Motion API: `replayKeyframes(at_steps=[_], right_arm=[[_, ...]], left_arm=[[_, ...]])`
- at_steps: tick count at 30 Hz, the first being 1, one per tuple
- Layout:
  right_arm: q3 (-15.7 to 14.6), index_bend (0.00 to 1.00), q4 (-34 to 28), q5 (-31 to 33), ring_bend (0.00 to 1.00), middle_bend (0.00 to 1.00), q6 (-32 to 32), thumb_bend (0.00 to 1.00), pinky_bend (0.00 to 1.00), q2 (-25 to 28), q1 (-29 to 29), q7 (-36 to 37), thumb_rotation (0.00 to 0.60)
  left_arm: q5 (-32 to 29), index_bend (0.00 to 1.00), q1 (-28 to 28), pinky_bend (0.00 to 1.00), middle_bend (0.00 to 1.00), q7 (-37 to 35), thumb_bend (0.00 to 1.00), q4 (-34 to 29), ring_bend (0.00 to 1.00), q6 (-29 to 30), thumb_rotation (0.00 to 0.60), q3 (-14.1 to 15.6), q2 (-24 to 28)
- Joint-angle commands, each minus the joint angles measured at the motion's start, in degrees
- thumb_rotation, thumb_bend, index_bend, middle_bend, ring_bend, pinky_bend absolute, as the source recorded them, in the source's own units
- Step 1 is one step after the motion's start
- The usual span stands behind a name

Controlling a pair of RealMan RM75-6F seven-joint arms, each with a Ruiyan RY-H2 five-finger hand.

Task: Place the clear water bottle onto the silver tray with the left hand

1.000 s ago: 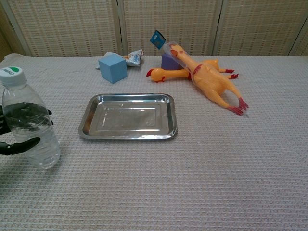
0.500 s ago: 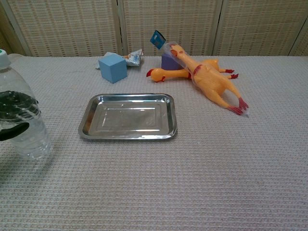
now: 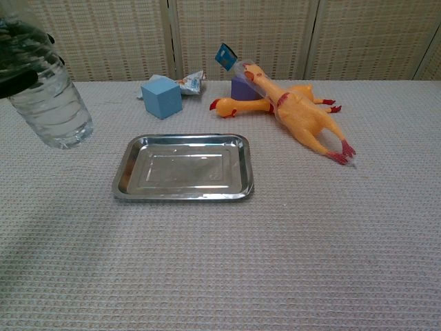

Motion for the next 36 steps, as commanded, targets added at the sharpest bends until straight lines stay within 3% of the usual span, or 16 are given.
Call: replayKeyframes(at_steps=[1,4,7,13,15,17,20,22,26,32,36], right_arm=[[-0.18,0.00,-0.12,-0.26,0.00,0.00,0.09,0.07,0.00,-0.01,-0.04,-0.06,0.600],[-0.22,0.00,-0.04,-0.41,0.00,0.00,0.39,0.07,0.00,0.03,-0.11,0.12,0.600],[-0.35,0.00,0.08,-0.87,0.00,0.00,0.96,0.07,0.00,0.25,-0.17,0.86,0.600],[-0.77,0.00,0.28,-2.17,0.00,0.00,2.67,0.07,0.00,0.90,-0.58,2.34,0.600],[-0.90,0.00,0.37,-2.68,0.00,0.00,3.20,0.07,0.00,0.98,-0.73,2.53,0.600],[-0.98,0.00,0.40,-2.81,0.00,0.00,3.20,0.07,0.00,1.03,-0.72,2.72,0.600],[-0.98,0.00,0.38,-2.67,0.00,0.00,2.81,0.07,0.00,1.00,-0.63,2.40,0.600],[-1.00,0.00,0.27,-2.59,0.00,0.00,2.58,0.07,0.00,0.91,-0.62,2.05,0.600],[-0.86,0.00,0.15,-2.33,0.00,0.00,2.66,0.07,0.00,0.81,-0.72,1.78,0.600],[-0.40,0.00,0.21,-1.19,0.00,0.00,2.14,0.07,0.00,0.63,-0.64,1.48,0.600],[-0.02,0.00,0.13,-0.09,0.00,0.00,1.30,0.07,0.00,0.49,-0.37,1.21,0.600]], left_arm=[[-3.05,0.45,2.13,0.50,0.54,-4.63,0.52,10.25,0.38,-4.09,0.600,6.05,-1.34],[-4.96,0.45,2.59,0.50,0.53,-12.01,0.52,19.36,0.38,-7.54,0.600,7.66,-6.33],[-1.08,0.45,0.94,0.50,0.53,-12.61,0.52,20.48,0.38,-4.95,0.600,6.08,-7.50],[4.01,0.45,-3.55,0.50,0.53,2.75,0.52,4.51,0.38,-0.26,0.600,-0.93,-2.26],[3.60,0.45,-3.64,0.50,0.53,6.31,0.52,0.16,0.37,-0.45,0.600,-1.18,-0.68],[3.06,0.45,-2.56,0.49,0.52,6.86,0.51,-0.39,0.37,-0.83,0.600,0.97,-0.02],[1.57,0.44,-0.30,0.48,0.51,2.72,0.50,4.17,0.36,-1.22,0.600,4.94,-1.61],[0.40,0.44,1.45,0.48,0.51,-2.92,0.50,11.22,0.36,-2.30,0.600,8.20,-4.30],[0.18,0.44,2.67,0.48,0.51,-10.65,0.50,21.67,0.36,-3.61,0.600,10.62,-9.33],[4.57,0.44,1.94,0.47,0.50,-12.00,0.50,25.14,0.35,-1.09,0.600,11.21,-11.61],[3.96,0.43,0.66,0.46,0.50,-7.78,0.50,30.48,0.35,1.52,0.600,7.06,-12.18]])
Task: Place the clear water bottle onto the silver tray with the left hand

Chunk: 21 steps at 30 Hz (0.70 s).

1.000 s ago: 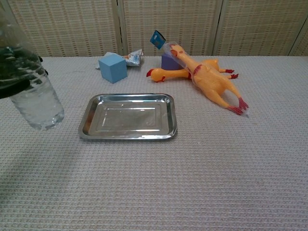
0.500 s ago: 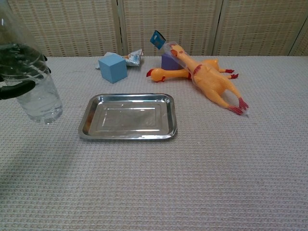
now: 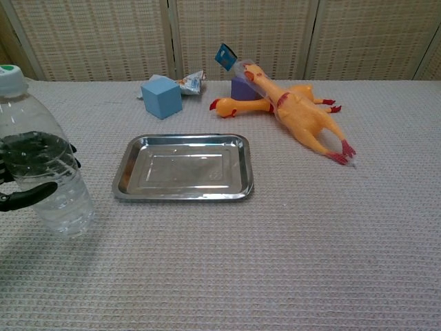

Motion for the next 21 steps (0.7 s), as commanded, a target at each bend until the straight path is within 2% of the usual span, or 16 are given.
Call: replayKeyframes(at_steps=[1,2,5,8,10,13,17,19,21], right_arm=[[0.25,0.00,-0.07,0.53,0.00,0.00,-0.43,0.07,0.00,-0.05,0.18,-0.16,0.600],[0.31,0.00,-0.12,0.64,0.00,0.00,-0.47,0.07,0.00,-0.05,0.22,-0.16,0.600],[0.22,0.00,-0.18,0.45,0.00,0.00,-0.43,0.07,0.00,-0.06,0.20,-0.24,0.600],[0.11,0.00,-0.23,0.32,0.00,0.00,-0.67,0.07,0.00,-0.29,0.20,-0.92,0.600],[0.06,0.00,-0.26,0.22,0.00,0.00,-0.79,0.07,0.00,-0.49,0.19,-1.37,0.600],[-0.09,0.00,-0.28,-0.08,0.00,0.00,-0.82,0.07,0.00,-0.77,0.12,-1.96,0.600],[-0.35,0.00,-0.18,-0.57,0.00,0.00,-0.22,0.07,0.00,-0.73,-0.16,-1.72,0.600],[-0.35,0.00,-0.09,-0.56,0.00,0.00,-0.01,0.07,0.00,-0.56,-0.19,-1.20,0.600],[-0.25,0.00,0.09,-0.46,0.00,0.00,0.20,0.07,0.00,-0.40,-0.16,-0.63,0.600]], left_arm=[[-0.68,0.43,-0.99,0.46,0.49,2.68,0.50,10.75,0.34,3.40,0.600,-4.18,-2.66],[-2.99,0.43,-1.48,0.46,0.49,2.74,0.50,14.07,0.34,3.24,0.600,-6.62,-2.73],[-7.93,0.43,-2.12,0.45,0.48,-3.42,0.50,18.72,0.33,1.60,0.600,-11.02,-1.16],[-8.92,0.42,-1.52,0.44,0.48,-8.09,0.49,18.99,0.32,3.92,0.600,-13.08,0.67],[-8.02,0.42,-0.41,0.44,0.48,-11.49,0.49,14.54,0.32,5.03,0.600,-12.30,2.35],[-3.50,0.42,1.56,0.44,0.48,-10.08,0.49,5.21,0.32,7.63,0.600,-7.97,3.76],[2.71,0.42,1.74,0.44,0.48,-7.68,0.49,-2.79,0.32,7.15,0.600,-1.87,2.38],[4.21,0.42,1.02,0.43,0.48,-5.31,0.49,-3.85,0.31,6.16,0.600,-0.80,1.19],[4.44,0.41,-0.07,0.43,0.47,-2.35,0.49,-3.50,0.31,5.21,0.600,-1.33,0.05]])
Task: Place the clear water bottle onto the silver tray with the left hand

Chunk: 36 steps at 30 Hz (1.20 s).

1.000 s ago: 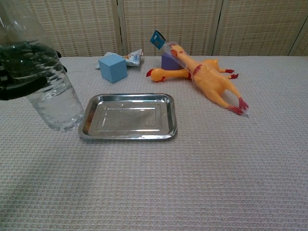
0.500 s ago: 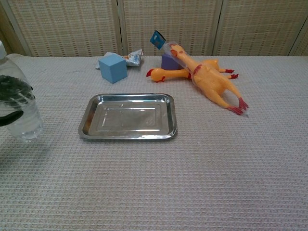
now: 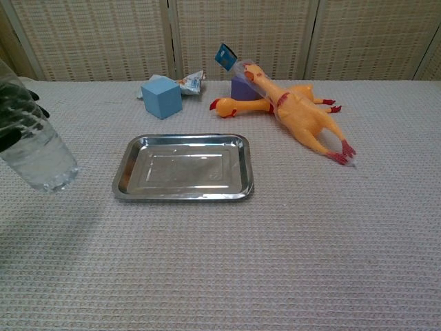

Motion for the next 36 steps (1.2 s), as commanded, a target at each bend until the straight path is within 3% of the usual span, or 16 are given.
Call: replayKeyframes(at_steps=[1,4,6,9,12,19,26,36], right_arm=[[0.12,0.00,0.18,0.11,0.00,0.00,0.18,0.07,0.00,0.27,0.09,0.75,0.600],[0.18,0.00,0.24,0.14,0.00,0.00,0.31,0.07,0.00,0.47,0.15,1.26,0.600],[0.16,0.00,0.19,-0.03,0.00,0.00,0.55,0.07,0.00,0.62,0.12,1.45,0.600],[0.09,0.00,0.22,-0.42,0.00,0.00,0.83,0.07,0.00,0.57,0.00,1.14,0.600],[0.04,0.00,0.25,-0.53,0.00,0.00,0.70,0.07,0.00,0.31,-0.04,0.53,0.600],[-0.24,0.00,0.18,-1.04,0.00,0.00,1.38,0.07,0.00,0.64,-0.29,1.32,0.600],[0.19,0.00,0.52,-0.28,0.00,0.00,1.38,0.07,0.00,1.41,0.14,3.65,0.600],[0.81,0.00,0.17,2.01,0.00,0.00,-0.80,0.07,0.00,1.62,0.98,4.12,0.600]], left_arm=[[2.10,0.41,-1.58,0.42,0.47,6.70,0.49,-1.13,0.31,-1.21,0.600,0.62,-2.08],[-1.63,0.41,-3.21,0.42,0.47,8.34,0.49,3.09,0.31,-2.27,0.600,-3.62,-2.08],[-6.12,0.41,-4.67,0.42,0.47,7.81,0.49,7.65,0.30,-4.27,0.600,-7.60,-1.61],[-11.94,0.41,-6.19,0.41,0.47,4.89,0.49,10.52,0.29,-9.05,0.600,-11.16,-0.56],[-10.69,0.42,-6.26,0.41,0.47,0.60,0.49,5.17,0.29,-10.84,0.600,-9.62,1.20],[-4.18,0.41,-7.80,0.40,0.47,7.27,0.49,-3.27,0.28,-11.14,0.600,-3.86,-3.54],[-7.36,0.40,-12.89,0.39,0.46,15.48,0.49,-1.46,0.27,-15.87,0.600,-7.21,-9.91],[-10.22,0.40,-18.81,0.38,0.46,15.52,0.49,6.63,0.26,-20.23,0.600,-11.04,-14.98]])
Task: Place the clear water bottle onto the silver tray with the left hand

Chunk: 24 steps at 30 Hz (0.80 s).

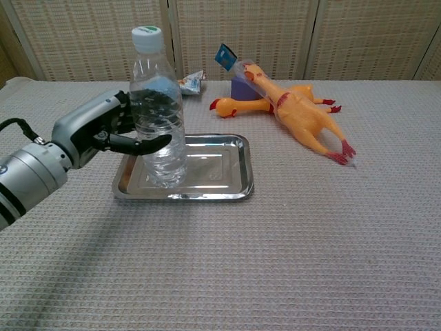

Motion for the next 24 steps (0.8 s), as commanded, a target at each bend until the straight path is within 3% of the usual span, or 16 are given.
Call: replayKeyframes(at_steps=[1,14,18,24], right_arm=[[0.29,0.00,-0.05,0.55,0.00,0.00,-0.19,0.07,0.00,0.05,0.14,0.21,0.600],[0.77,0.00,-0.27,2.83,0.00,0.00,-3.01,0.07,0.00,0.21,1.37,1.25,0.600],[0.25,0.00,-0.46,2.25,0.00,0.00,-3.40,0.07,0.00,0.45,1.52,1.43,0.600],[-0.50,0.00,-0.72,1.08,0.00,0.00,-3.62,0.07,0.00,0.75,1.73,2.12,0.600]], left_arm=[[-1.53,0.40,-1.97,0.38,0.46,-1.05,0.49,2.88,0.26,-1.51,0.600,-1.67,-1.60],[-2.05,0.40,-7.25,0.31,0.45,-4.39,0.48,16.63,0.21,-4.22,0.600,-2.56,-7.67],[-0.29,0.40,-7.81,0.26,0.45,-5.67,0.48,20.90,0.19,-2.30,0.600,-1.33,-9.21],[-0.14,0.29,-8.82,0.18,0.35,-7.26,0.47,24.21,0.11,-3.81,0.600,0.06,-9.96]])
